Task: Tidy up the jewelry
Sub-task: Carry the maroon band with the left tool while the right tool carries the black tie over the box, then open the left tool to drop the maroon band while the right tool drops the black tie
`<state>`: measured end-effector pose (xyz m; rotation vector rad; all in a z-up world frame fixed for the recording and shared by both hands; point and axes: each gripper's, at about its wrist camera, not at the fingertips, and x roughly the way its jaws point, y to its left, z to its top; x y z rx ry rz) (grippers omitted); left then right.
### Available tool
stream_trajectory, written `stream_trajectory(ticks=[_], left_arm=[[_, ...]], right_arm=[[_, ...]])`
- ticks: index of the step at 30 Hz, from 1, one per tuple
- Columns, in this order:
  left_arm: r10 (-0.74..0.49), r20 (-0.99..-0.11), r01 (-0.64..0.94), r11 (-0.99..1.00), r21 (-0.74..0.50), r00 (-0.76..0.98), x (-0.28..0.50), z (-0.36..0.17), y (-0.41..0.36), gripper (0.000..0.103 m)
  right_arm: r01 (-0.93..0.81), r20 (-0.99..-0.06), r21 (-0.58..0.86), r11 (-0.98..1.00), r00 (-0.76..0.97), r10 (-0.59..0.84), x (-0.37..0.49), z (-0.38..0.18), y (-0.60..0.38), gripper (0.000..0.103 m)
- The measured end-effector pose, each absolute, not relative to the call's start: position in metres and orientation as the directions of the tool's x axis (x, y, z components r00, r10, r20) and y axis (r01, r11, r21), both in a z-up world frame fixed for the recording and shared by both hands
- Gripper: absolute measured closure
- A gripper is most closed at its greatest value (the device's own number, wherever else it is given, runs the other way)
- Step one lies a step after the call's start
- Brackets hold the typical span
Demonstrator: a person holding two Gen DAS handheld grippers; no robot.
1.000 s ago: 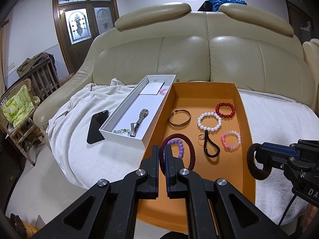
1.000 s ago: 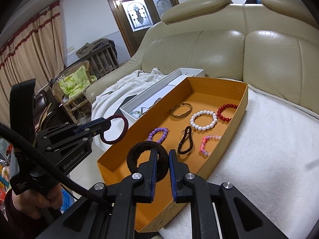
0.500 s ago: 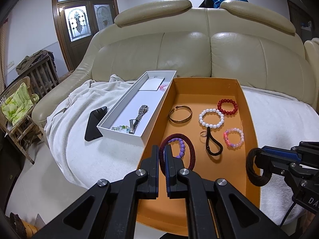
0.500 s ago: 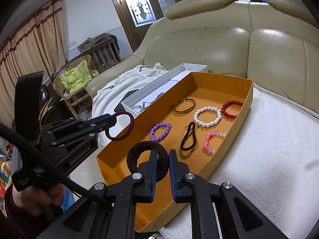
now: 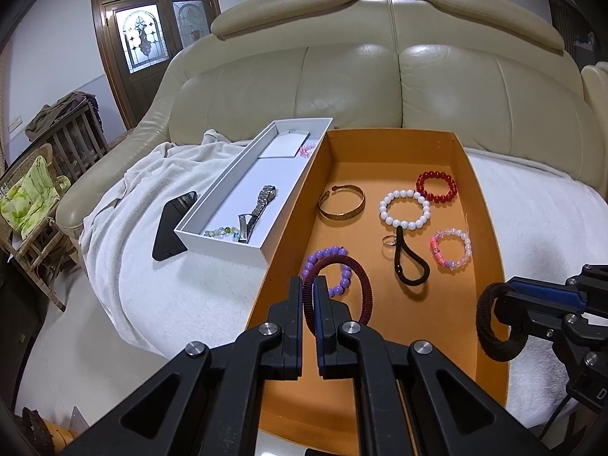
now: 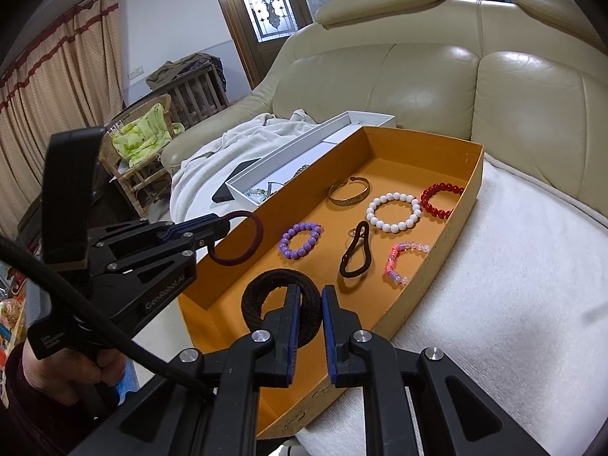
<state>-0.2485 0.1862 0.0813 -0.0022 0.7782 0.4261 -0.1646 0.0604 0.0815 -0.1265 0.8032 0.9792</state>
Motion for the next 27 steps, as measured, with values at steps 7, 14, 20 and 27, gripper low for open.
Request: stream_trajectory(ticks=[7, 14, 20, 27], left_arm=[[0.379, -0.692, -0.374, 0.912, 0.168, 0.614, -0.244, 0.076, 0.187, 0.098], [0.389, -0.701, -0.37, 0.91, 0.189, 0.598, -0.239, 0.071, 0.185, 0.098], [0.394, -0.706, -0.371, 0.908, 0.197, 0.588, -0.238, 0.067, 0.185, 0.098], [0.41, -0.712, -0.379, 0.9, 0.214, 0.57, -0.236, 0.066, 0.185, 0.098]], right_arm=[[-0.786, -0.669, 0.225, 0.576, 0.305, 0.678, -0.166, 0.077, 0.063, 0.09], [-0.78, -0.675, 0.217, 0.587, 0.314, 0.667, -0.164, 0.076, 0.062, 0.09], [-0.774, -0.684, 0.212, 0.596, 0.318, 0.656, -0.163, 0.075, 0.062, 0.09], [-0.763, -0.687, 0.221, 0.607, 0.32, 0.653, -0.161, 0.073, 0.06, 0.09]])
